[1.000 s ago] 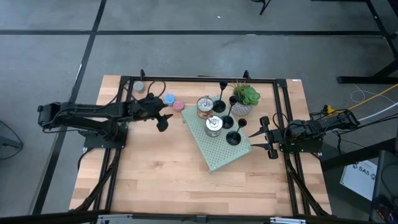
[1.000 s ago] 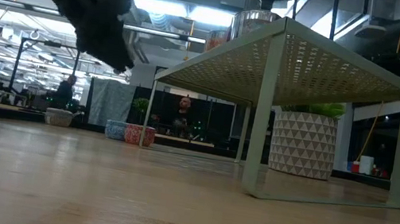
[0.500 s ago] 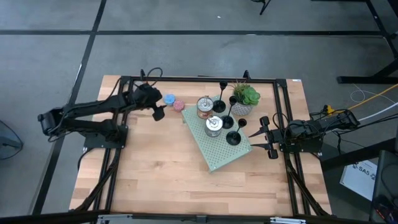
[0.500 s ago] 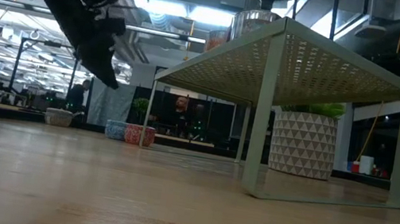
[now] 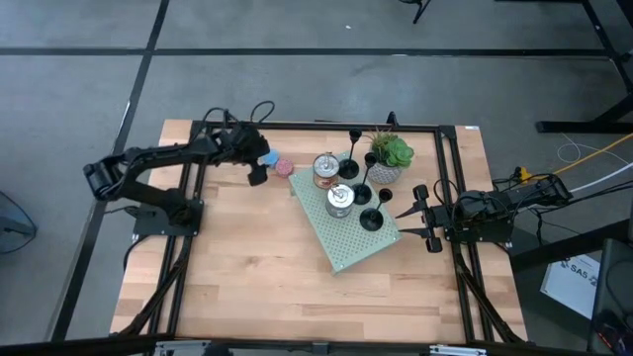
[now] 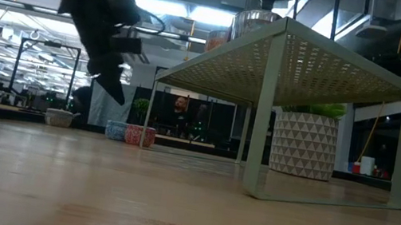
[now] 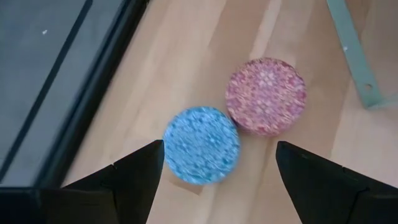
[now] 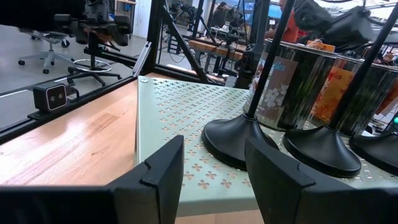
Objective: Pick & Place candle stick holders
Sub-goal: Put the blue scented candle on the shelf
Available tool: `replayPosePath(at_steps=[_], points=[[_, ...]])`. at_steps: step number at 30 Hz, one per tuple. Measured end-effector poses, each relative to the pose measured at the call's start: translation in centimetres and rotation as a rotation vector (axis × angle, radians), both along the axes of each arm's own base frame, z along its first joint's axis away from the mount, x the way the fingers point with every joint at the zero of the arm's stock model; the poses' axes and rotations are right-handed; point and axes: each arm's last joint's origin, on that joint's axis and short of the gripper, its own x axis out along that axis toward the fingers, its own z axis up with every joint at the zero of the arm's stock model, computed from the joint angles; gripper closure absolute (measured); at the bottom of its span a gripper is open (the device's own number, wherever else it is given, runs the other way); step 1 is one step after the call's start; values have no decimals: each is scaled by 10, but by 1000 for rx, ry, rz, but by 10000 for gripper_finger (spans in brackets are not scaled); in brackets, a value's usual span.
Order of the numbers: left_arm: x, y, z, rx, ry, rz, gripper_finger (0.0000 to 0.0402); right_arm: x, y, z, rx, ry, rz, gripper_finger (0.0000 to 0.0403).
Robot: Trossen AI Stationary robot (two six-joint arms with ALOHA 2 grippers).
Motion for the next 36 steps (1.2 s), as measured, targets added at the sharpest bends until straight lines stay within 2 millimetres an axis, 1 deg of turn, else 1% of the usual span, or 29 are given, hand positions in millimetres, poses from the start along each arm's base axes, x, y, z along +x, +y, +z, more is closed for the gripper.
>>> replayPosePath(at_steps=[6, 10, 15, 20, 25, 28, 31, 36], points=[[15, 19, 17, 4, 89, -63, 95, 0, 0, 0, 0, -1, 0, 231], [22, 29, 17, -90, 104, -113, 95, 0, 0, 0, 0, 0, 0, 231], [26, 40, 4, -130, 172, -171, 95, 0, 0, 0, 0, 0, 0, 231], [24, 50, -11, -136, 226, -214, 95, 0, 0, 0, 0, 0, 0, 231], [23, 58, -22, -185, 199, -235, 95, 0, 0, 0, 0, 0, 0, 231], [24, 65, -29, -182, 194, -223, 96, 0, 0, 0, 0, 0, 0, 231], [23, 68, -40, -215, 212, -213, 96, 0, 0, 0, 0, 0, 0, 231], [25, 70, -44, -213, 207, -215, 96, 0, 0, 0, 0, 0, 0, 231]])
